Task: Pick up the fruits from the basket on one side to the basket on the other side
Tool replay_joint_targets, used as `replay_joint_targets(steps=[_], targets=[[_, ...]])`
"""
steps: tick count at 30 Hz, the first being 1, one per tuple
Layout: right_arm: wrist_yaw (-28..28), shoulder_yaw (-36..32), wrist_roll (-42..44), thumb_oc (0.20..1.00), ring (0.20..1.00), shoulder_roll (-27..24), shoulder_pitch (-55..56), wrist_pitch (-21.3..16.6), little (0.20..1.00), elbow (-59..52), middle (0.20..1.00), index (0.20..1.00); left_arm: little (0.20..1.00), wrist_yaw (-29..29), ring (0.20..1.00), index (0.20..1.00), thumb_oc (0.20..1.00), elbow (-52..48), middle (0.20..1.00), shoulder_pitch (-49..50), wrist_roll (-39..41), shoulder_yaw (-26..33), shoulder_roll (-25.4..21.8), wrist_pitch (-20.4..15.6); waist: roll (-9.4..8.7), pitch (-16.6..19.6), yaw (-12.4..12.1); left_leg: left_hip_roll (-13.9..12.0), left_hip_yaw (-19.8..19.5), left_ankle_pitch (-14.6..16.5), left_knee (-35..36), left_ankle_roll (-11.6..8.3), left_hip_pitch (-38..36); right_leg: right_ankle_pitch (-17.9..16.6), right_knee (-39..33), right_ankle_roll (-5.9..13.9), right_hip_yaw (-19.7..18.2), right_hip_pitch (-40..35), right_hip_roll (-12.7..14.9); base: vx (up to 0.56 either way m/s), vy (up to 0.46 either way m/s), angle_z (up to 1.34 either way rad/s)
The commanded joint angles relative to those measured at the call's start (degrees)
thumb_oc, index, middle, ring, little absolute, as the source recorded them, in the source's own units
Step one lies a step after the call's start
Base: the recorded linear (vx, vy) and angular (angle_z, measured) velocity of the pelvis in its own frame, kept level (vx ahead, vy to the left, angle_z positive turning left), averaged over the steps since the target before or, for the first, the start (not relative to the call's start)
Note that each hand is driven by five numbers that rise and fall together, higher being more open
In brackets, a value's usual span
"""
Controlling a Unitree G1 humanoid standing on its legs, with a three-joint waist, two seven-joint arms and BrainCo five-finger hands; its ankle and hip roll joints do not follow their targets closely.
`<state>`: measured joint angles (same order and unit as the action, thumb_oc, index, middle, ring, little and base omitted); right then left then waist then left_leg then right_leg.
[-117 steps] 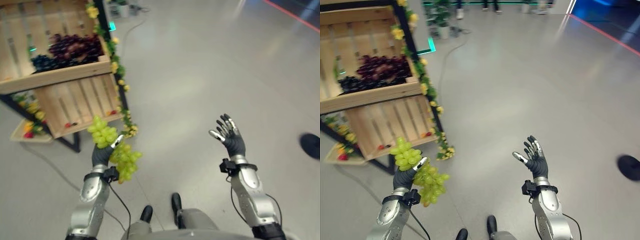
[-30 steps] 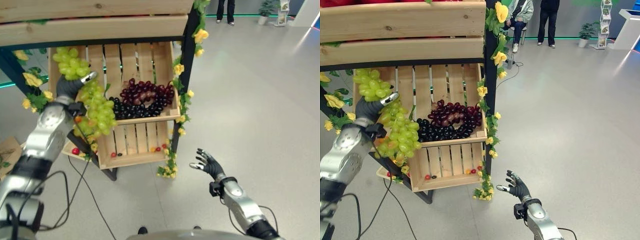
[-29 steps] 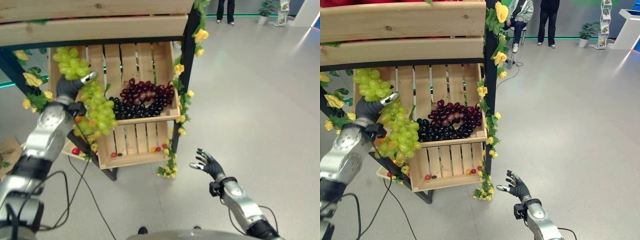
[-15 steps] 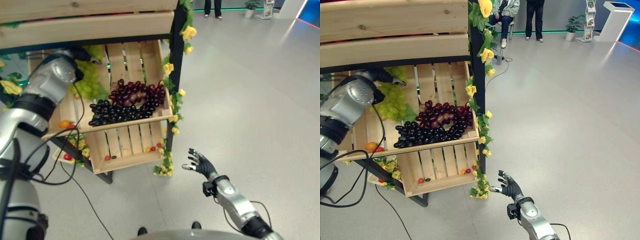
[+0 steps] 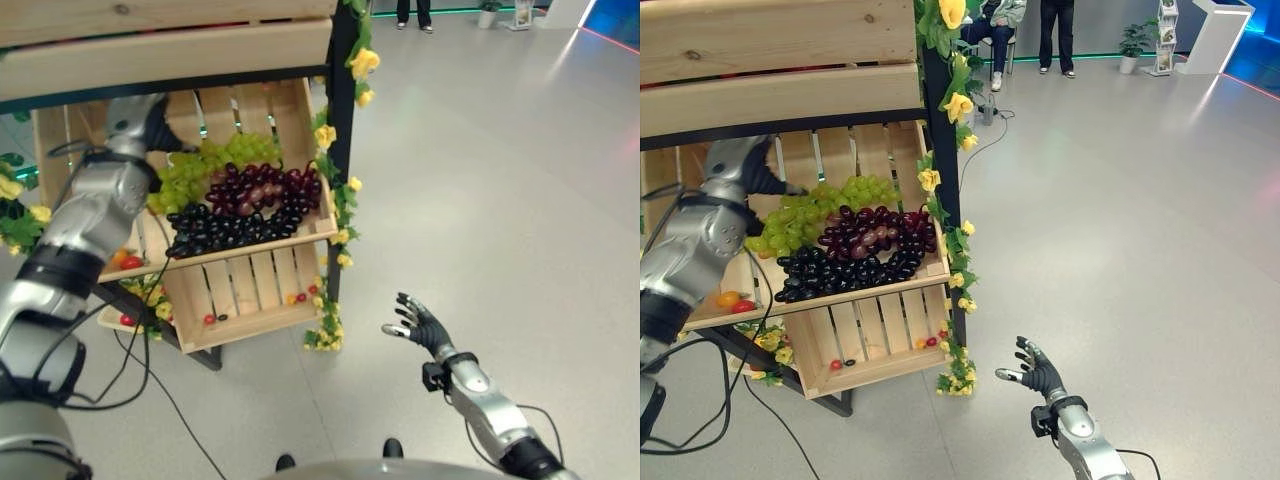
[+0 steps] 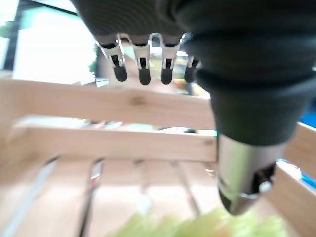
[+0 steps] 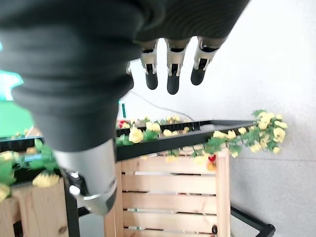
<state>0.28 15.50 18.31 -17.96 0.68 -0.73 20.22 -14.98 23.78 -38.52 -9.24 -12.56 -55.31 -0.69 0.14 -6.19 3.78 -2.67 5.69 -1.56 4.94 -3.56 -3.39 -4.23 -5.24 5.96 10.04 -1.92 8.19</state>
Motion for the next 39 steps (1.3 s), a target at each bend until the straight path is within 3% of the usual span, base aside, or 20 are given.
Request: replay_joint_targets(steps=[1, 2, 4, 5, 6, 7, 8, 9, 10, 12, 14, 18, 27, 29, 33, 37, 38, 39], targets=[[0.17, -0.99, -1.34, 1.0, 1.0, 1.71, -1.56, -0.77, 1.0, -2.97, 1.0, 1.0, 1.0, -0.25, 1.0, 1.0, 1.0, 0.14, 1.0, -2.67, 19.52, 4.83, -2.39, -5.59, -1.73, -0.14, -0.99, 0.69, -2.35, 6.24, -5.51, 0.85, 3.89, 7.85, 3.81, 5.77, 2.58, -3.13, 5.27, 0.01, 0.007, 0.07], [-0.08, -1.24, -1.71, 1.0, 1.0, 2.39, -1.54, -0.63, 1.0, -3.04, 1.0, 1.0, 1.0, -0.6, 1.0, 1.0, 1.0, -3.48, 1.0, 2.18, 28.84, 8.67, 1.66, -7.82, -1.92, -0.18, -1.35, 0.74, -2.66, 6.29, -5.58, 0.89, 3.98, 7.92, 3.91, 5.57, 2.62, -3.06, 5.21, -0.01, 0.013, 0.05], [0.1, -1.75, -1.8, 1.0, 1.0, 2.76, -1.37, -0.44, 1.0, -3.12, 1.0, 1.0, 1.0, 0.22, 1.0, 1.0, 1.0, -7.69, 1.0, 5.95, 33.05, 11.32, 3.3, -9.62, -2.05, -0.19, -1.5, 0.77, -2.81, 6.38, -5.64, 0.93, 4.0, 7.96, 3.9, 5.5, 2.62, -3.07, 5.19, 0.0, 0.008, 0.07], [-0.26, -2.94, -2.26, 1.0, 1.0, 3.17, -0.74, -0.47, 1.0, -3.78, 1.0, 1.0, 1.0, 1.58, 1.0, 1.0, 1.0, -15.03, 1.0, 13.27, 38.33, 15.39, 8.17, -10.63, -2.48, -0.36, -1.97, 0.8, -3.12, 6.58, -5.82, 1.04, 4.07, 8.01, 3.97, 5.33, 2.63, -3.05, 5.22, 0.0, 0.01, 0.09], [-0.26, -2.84, -2.28, 1.0, 1.0, 3.04, -0.64, -0.46, 1.0, -3.82, 1.0, 1.0, 1.0, 1.5, 1.0, 1.0, 1.0, -15.51, 1.0, 13.79, 38.21, 15.73, 8.36, -10.42, -2.36, -0.27, -1.88, 0.8, -3.12, 6.6, -5.84, 1.04, 4.06, 8.02, 3.98, 5.33, 2.63, -3.06, 5.22, 0.01, 0.016, 0.07], [-0.18, -4.57, -2.94, 1.0, 1.0, 3.91, 0.27, -0.41, 1.0, -4.8, 1.0, 1.0, 1.0, 3.96, 1.0, 1.0, 1.0, -23.51, 1.0, 21.97, 40.82, 19.3, 14.63, -11.11, -3.02, -0.51, -2.54, 0.87, -3.43, 6.8, -5.96, 1.23, 4.1, 8.12, 4.02, 5.21, 2.62, -2.99, 5.21, 0.01, 0.007, 0.05], [-0.17, -4.41, -2.97, 1.0, 1.0, 3.74, 0.45, -0.38, 1.0, -4.87, 1.0, 1.0, 1.0, 3.91, 1.0, 1.0, 1.0, -24.12, 1.0, 22.64, 40.7, 19.68, 14.9, -10.84, -2.89, -0.36, -2.43, 0.86, -3.4, 6.83, -5.97, 1.23, 4.06, 8.12, 4.02, 5.22, 2.58, -3.01, 5.22, 0.0, 0.013, 0.04], [-0.17, -6.18, -2.88, 1.0, 1.0, 4.74, 1.0, -0.47, 1.0, -5.3, 1.0, 1.0, 1.0, 6.43, 1.0, 1.0, 1.0, -32.21, 1.0, 28.48, 41.2, 20.99, 20.64, -11.26, -3.6, -0.61, -3.08, 0.96, -3.68, 7.04, -6.1, 1.4, 4.23, 8.06, 3.93, 5.11, 2.7, -2.95, 5.28, 0.0, 0.008, 0.03], [-0.15, -6.09, -2.91, 1.0, 1.0, 4.6, 1.17, -0.43, 1.0, -5.36, 1.0, 1.0, 1.0, 6.49, 1.0, 1.0, 1.0, -32.75, 1.0, 29.02, 41.18, 21.25, 20.87, -11.01, -3.49, -0.48, -3.02, 0.96, -3.65, 7.08, -6.12, 1.41, 4.2, 8.07, 3.92, 5.12, 2.67, -2.99, 5.29, 0.0, 0.0, 0.0], [0.03, -7.76, -2.91, 1.0, 1.0, 5.16, 2.23, -0.74, 1.0, -6.49, 1.0, 1.0, 1.0, 9.47, 1.0, 1.0, 1.0, -40.09, 1.0, 35.36, 40.7, 21.58, 27.42, -10.42, -4.35, -0.82, -3.76, 1.23, -3.88, 7.35, -6.18, 1.73, 4.3, 7.93, 3.91, 5.0, 2.67, -2.89, 5.39, 0.0, 0.0, 0.0], [0.01, -8.62, -2.89, 1.0, 1.0, 5.25, 2.75, -1.06, 1.0, -7.68, 1.0, 1.0, 1.0, 12.05, 1.0, 1.0, 1.0, -44.04, 1.0, 38.74, 40.17, 20.51, 30.11, -9.84, -4.68, -1.17, -4.03, 1.42, -4.04, 7.55, -6.45, 2.03, 4.61, 7.79, 4.08, 4.93, 2.6, -2.62, 5.56, -0.04, 0.03, 0.01], [-0.27, -10.3, -2.91, 1.0, 1.0, 5.17, 3.73, -2.0, 1.0, -9.95, 1.0, 1.0, 1.0, 15.67, 1.0, 1.0, 1.0, -47.54, 1.0, 43.24, 39.33, 16.06, 32.72, -7.98, -5.33, -1.73, -3.91, 1.9, -3.92, 7.67, -6.57, 2.58, 5.18, 6.98, 4.22, 4.93, 2.0, -1.46, 5.74, -0.06, 0.043, 0.0], [-2.81, -12.96, -1.82, 1.0, 1.0, 5.96, 3.78, -4.55, 1.0, -13.28, 1.0, 1.0, 1.0, 17.48, 1.0, 1.0, 1.0, -43.47, 1.0, 40.28, 38.63, 8.66, 31.81, -6.94, -6.39, -3.53, -1.62, 0.94, -0.46, 7.09, -7.44, 3.03, 7.89, 3.02, 4.02, 5.83, -0.86, 4.25, 5.23, -0.14, 0.03, -0.16], [-3.6, -13.39, -1.41, 1.0, 1.0, 6.37, 3.67, -5.08, 1.0, -14.78, 1.0, 1.0, 1.0, 16.7, 1.0, 1.0, 1.0, -41.3, 1.0, 38.99, 37.68, 7.94, 31.21, -6.57, -5.31, -4.94, -1.91, -2.75, 4.16, 6.66, -10.48, 2.43, 10.21, 3.1, 7.49, 6.0, 5.52, 5.26, 6.79, -0.33, 0.013, -0.76], [-4.58, -14.59, -1.91, 1.0, 1.0, 5.83, 3.97, -5.09, 1.0, -15.95, 1.0, 1.0, 1.0, 15.92, 1.0, 1.0, 1.0, -39.56, 1.0, 38.46, 38.09, 7.26, 31.96, -5.84, -4.34, -4.59, -2.46, -4.89, 8.88, 5.71, -10.56, 2.0, 10.62, 3.59, 9.36, 5.65, 10.13, 2.66, 9.66, -0.21, 0.022, -1.49], [-5.76, -15.52, -2.26, 1.0, 1.0, 5.69, 3.88, -4.88, 1.0, -16.55, 1.0, 1.0, 1.0, 15.12, 1.0, 1.0, 1.0, -38.87, 1.0, 38.18, 37.94, 7.72, 32.38, -5.46, -4.47, -2.98, -3.56, -6.98, 15.51, 4.53, -11.19, 1.38, 10.82, -0.46, 7.53, 6.9, 15.91, -0.57, 14.49, -0.14, -0.072, -0.85], [-6.27, -15.42, -2.58, 1.0, 1.0, 5.31, 3.28, -4.61, 1.0, -16.56, 1.0, 1.0, 1.0, 14.86, 1.0, 1.0, 1.0, -38.78, 1.0, 38.41, 37.51, 8.61, 32.44, -5.19, -4.11, -2.13, -4.68, -8.57, 18.66, 5.31, -11.68, 0.67, 9.87, -1.55, 7.91, 8.1, 22.62, -2.36, 17.06, -0.09, -0.074, -0.81], [-6.31, -15.41, -2.59, 1.0, 1.0, 5.29, 3.27, -4.57, 1.0, -16.58, 1.0, 1.0, 1.0, 14.87, 1.0, 1.0, 1.0, -38.78, 1.0, 38.42, 37.48, 8.63, 32.48, -5.17, -4.12, -2.18, -4.7, -8.53, 18.73, 5.38, -11.75, 0.66, 9.8, -1.66, 7.78, 8.17, 22.62, -2.47, 17.09, -0.14, -0.089, -1.16]])
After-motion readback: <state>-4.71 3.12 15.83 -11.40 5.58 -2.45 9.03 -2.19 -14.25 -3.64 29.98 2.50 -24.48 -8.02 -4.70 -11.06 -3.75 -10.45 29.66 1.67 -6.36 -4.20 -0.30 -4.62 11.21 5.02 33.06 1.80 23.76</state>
